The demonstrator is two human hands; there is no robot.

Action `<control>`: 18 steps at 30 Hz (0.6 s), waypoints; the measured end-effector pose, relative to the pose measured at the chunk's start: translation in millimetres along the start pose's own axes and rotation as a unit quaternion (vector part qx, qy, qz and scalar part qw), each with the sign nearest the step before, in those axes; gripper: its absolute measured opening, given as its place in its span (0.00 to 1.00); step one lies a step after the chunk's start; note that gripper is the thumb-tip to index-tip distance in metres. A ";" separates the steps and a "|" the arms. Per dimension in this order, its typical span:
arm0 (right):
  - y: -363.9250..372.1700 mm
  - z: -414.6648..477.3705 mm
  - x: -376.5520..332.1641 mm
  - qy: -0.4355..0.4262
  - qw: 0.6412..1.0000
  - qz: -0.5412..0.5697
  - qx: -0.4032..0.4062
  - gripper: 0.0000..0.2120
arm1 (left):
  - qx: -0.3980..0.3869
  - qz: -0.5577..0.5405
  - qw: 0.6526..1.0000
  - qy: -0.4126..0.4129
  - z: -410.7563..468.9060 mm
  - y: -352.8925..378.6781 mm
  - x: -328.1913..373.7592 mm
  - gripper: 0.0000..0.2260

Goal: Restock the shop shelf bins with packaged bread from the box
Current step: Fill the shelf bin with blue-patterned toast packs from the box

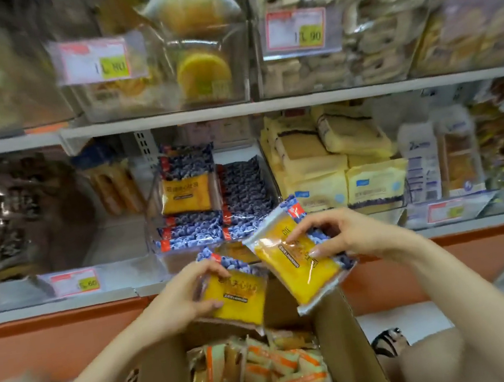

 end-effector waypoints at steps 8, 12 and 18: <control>-14.3 28.6 -27.9 -0.003 0.989 0.061 0.133 0.17 | 0.197 -0.063 0.973 0.100 38.3 -95.9 34.0 0.12; -4.4 52.1 -23.9 -0.013 0.987 0.021 0.159 0.19 | 0.225 0.031 0.973 0.046 78.3 -113.7 16.2 0.13; -4.3 87.0 -27.6 -0.038 0.977 0.020 0.211 0.17 | 0.282 0.236 0.921 -0.129 92.9 -113.1 -14.9 0.30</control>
Point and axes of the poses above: each hand's wrist, its own z-axis towards the middle knuckle, its own y-axis out of the palm, x = y × z, the point moved 4 cm from there along z, towards the middle knuckle, and after that the axes turned 10 degrees about -z, right-handed, at the moved point
